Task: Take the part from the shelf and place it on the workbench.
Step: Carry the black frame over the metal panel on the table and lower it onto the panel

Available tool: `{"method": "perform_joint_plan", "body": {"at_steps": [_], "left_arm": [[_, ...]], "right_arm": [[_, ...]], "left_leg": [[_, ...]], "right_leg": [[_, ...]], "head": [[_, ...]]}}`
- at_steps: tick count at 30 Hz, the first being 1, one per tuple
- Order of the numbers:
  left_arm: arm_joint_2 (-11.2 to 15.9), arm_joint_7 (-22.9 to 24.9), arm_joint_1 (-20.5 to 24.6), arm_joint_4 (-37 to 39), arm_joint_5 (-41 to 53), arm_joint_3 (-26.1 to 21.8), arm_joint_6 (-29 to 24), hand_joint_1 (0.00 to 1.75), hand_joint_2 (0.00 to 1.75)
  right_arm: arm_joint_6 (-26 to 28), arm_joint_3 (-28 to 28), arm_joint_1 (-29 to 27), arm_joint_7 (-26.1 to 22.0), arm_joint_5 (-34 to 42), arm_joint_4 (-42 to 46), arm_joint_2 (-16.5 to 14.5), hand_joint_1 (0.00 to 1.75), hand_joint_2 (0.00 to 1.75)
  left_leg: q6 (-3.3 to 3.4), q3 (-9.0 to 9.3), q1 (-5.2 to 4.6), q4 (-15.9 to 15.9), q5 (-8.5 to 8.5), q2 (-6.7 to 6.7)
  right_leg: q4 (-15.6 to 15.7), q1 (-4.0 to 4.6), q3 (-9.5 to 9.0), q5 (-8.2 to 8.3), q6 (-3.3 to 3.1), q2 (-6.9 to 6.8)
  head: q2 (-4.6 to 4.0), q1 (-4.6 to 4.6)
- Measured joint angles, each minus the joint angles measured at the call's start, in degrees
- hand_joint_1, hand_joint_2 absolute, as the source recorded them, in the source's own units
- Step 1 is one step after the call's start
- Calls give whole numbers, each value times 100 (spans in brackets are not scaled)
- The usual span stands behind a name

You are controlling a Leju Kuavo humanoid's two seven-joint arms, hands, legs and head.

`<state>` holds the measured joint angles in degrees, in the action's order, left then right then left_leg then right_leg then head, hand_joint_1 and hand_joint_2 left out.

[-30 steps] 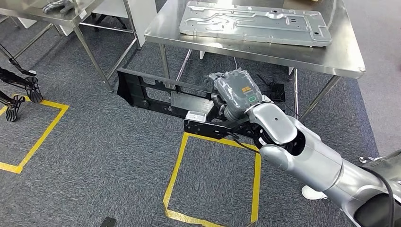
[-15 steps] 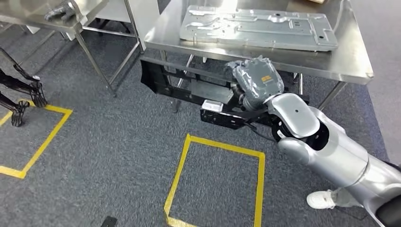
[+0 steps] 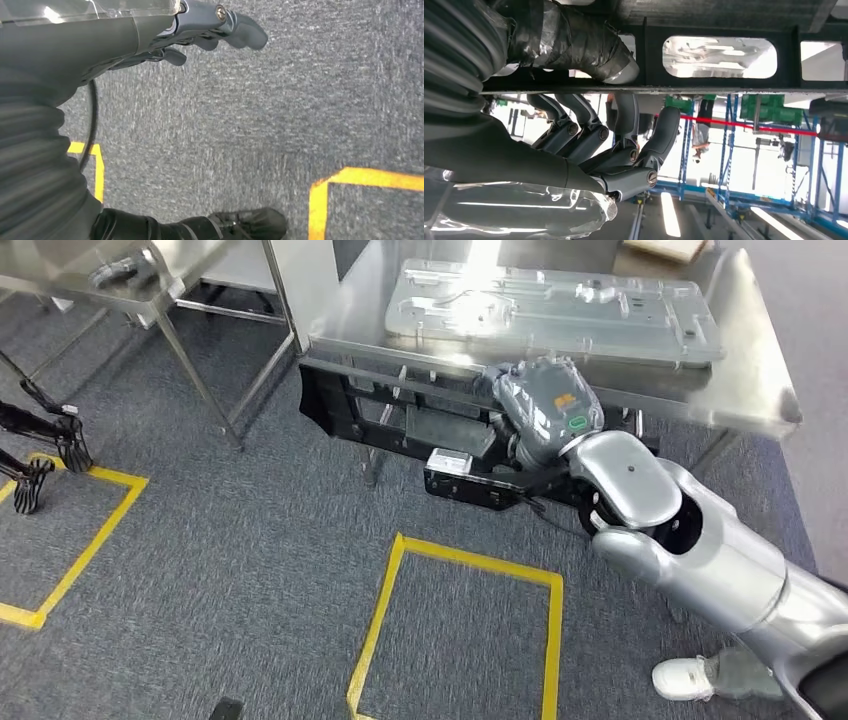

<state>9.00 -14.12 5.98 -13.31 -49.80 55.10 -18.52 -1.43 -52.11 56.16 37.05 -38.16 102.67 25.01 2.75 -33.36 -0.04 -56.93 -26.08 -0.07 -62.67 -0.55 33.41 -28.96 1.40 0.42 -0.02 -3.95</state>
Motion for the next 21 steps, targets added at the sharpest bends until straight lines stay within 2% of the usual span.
{"method": "perform_joint_plan", "body": {"at_steps": [3, 4, 5, 6, 7, 8, 10, 12, 14, 15, 16, 18, 19, 20, 21], "left_arm": [[-3, 11, 4, 0, -2, 1, 1, 0, 175], [-4, 14, 0, 0, -3, 1, 1, 0, 175], [-5, 16, -6, 0, -3, 1, 1, 0, 175], [-7, 17, -11, 0, -4, 1, 1, 0, 175], [-9, 19, -13, 0, -4, 0, 1, 0, 175], [-11, 19, -11, 0, -4, 0, 1, 0, 175], [-13, 20, 0, 0, -5, 0, -1, 0, 175], [-13, 20, 4, 0, -8, 0, -3, 0, 175], [-13, 20, 3, 0, -9, 0, -5, 0, 175], [-11, 20, 10, 0, -9, 0, -6, 0, 175], [-11, 20, 17, 0, -9, 0, -7, 0, 175], [-11, 21, 19, 0, -9, 0, -7, 0, 175], [-11, 22, 10, 0, -10, 0, -7, 0, 175], [-12, 24, -2, 0, -10, 0, -6, 0, 175], [-12, 26, -11, 0, -10, 0, -5, 0, 175]], "right_arm": [[-56, 4, 64, 63, 0, 58, 63, 175, 175], [-73, 4, 66, 77, 1, 68, 84, 175, 175], [-90, 4, 65, 89, 1, 79, 104, 175, 175], [-103, 5, 67, 102, 2, 92, 124, 175, 175], [-113, 5, 73, 121, 2, 107, 143, 175, 175], [-127, 6, 84, 144, 2, 119, 161, 175, 175], [-178, 8, 127, 190, 3, 151, 203, 175, 175], [-236, 14, 162, 231, 14, 195, 249, 175, 175], [-276, 26, 180, 257, 34, 239, 290, 175, 175], [-290, 33, 195, 264, 41, 255, 308, 175, 175], [-299, 38, 207, 269, 45, 270, 323, 175, 175], [-303, 43, 220, 273, 55, 288, 345, 175, 175], [-304, 44, 218, 273, 63, 295, 354, 175, 175], [-305, 44, 214, 273, 74, 299, 364, 175, 175], [-306, 45, 211, 273, 90, 302, 377, 175, 175]], "left_leg": [[51, 117, 10, 9, -92, -8], [49, 161, 11, 4, -132, -16], [41, 214, 13, -3, -179, -24], [26, 276, 17, -14, -231, -34], [1, 342, 22, -25, -291, -41], [-32, 402, 22, -38, -350, -47], [-111, 442, 17, -64, -440, -47], [-182, 455, 9, -87, -481, -39], [-233, 446, 12, -206, -530, -29], [-258, 352, 17, -394, -590, -26], [-283, 177, 23, -702, -680, -22], [-322, -314, 31, -1426, -931, -20], [-328, -520, 33, -1651, -1005, -19], [-318, -643, 31, -1689, -968, -19], [-292, -664, 28, -1524, -801, -20]], "right_leg": [[-1002, -12, 656, -338, 47, -6], [-1167, -20, 816, -327, 60, -7], [-1120, -31, 875, -199, 72, -8], [-878, -43, 833, 25, 83, -10], [-499, -55, 724, 299, 87, -13], [-160, -57, 613, 480, 82, -16], [235, -36, 482, 575, 15, -20], [281, -16, 442, 507, -93, -14], [300, -29, 363, 500, -173, -9], [310, -38, 318, 480, -203, -8], [318, -41, 279, 456, -224, -8], [319, -31, 213, 387, -248, 1], [319, -22, 170, 348, -252, 9], [319, -10, 118, 306, -254, 16], [317, 1, 54, 263, -254, 25]], "head": [[0, 19], [0, 19], [0, 20], [0, 21], [0, 22], [0, 21], [0, 24], [0, 22], [0, 14], [0, 8], [0, 0], [0, -11], [0, -11], [1, -11], [1, -11]]}}
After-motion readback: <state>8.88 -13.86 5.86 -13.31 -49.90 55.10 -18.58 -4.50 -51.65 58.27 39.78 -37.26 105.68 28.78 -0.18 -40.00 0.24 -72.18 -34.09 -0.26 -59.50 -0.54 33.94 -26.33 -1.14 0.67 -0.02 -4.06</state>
